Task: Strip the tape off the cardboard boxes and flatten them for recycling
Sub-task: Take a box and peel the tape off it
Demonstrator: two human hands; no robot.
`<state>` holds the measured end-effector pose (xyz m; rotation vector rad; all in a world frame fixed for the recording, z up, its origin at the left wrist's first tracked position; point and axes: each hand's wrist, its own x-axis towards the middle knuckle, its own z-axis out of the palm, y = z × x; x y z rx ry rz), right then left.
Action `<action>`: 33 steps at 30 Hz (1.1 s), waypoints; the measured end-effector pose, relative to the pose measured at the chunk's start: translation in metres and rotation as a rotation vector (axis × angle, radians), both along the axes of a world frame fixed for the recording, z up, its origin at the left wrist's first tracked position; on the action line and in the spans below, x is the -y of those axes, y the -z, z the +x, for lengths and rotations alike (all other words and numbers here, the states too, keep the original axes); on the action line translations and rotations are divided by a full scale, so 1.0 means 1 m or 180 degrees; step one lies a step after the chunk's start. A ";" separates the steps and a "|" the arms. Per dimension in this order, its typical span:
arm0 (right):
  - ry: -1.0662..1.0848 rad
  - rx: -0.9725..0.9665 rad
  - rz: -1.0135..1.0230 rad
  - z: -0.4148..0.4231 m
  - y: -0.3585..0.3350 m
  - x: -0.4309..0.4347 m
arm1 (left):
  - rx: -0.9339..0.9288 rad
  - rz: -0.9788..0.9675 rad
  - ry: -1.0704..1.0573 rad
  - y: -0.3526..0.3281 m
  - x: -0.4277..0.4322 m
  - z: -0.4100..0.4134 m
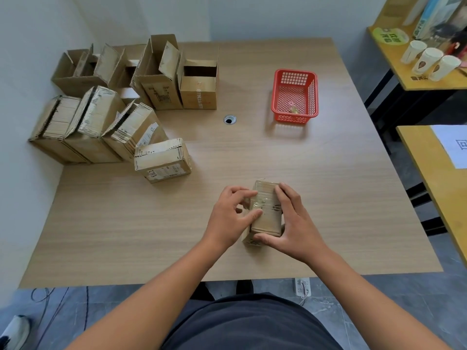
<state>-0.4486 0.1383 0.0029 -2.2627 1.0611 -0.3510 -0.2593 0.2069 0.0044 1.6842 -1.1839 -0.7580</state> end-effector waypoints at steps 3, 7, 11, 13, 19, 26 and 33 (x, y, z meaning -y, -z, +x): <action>-0.0021 0.0001 0.0019 0.003 -0.001 0.003 | 0.0213 0.0084 0.0066 -0.007 0.005 0.003; -0.0049 -0.0044 0.0110 0.002 -0.001 0.008 | 0.0748 -0.0103 0.0096 -0.015 0.004 0.007; -0.0054 -0.0032 0.0101 0.006 0.000 0.005 | 0.1476 -0.0379 0.0127 -0.014 0.000 0.010; -0.0065 0.0004 0.0139 0.007 -0.001 0.004 | 0.1291 -0.0194 -0.0149 -0.012 -0.001 0.008; -0.0171 0.0060 0.0391 0.002 -0.003 0.007 | -0.0929 0.0706 -0.0685 -0.006 0.009 0.012; -0.0037 -0.0011 0.0427 0.002 -0.004 0.010 | -0.0515 0.0714 0.0059 -0.012 0.024 0.021; -0.0037 -0.0139 0.0441 0.000 -0.007 0.015 | -0.0866 0.0681 0.0390 -0.016 0.029 0.020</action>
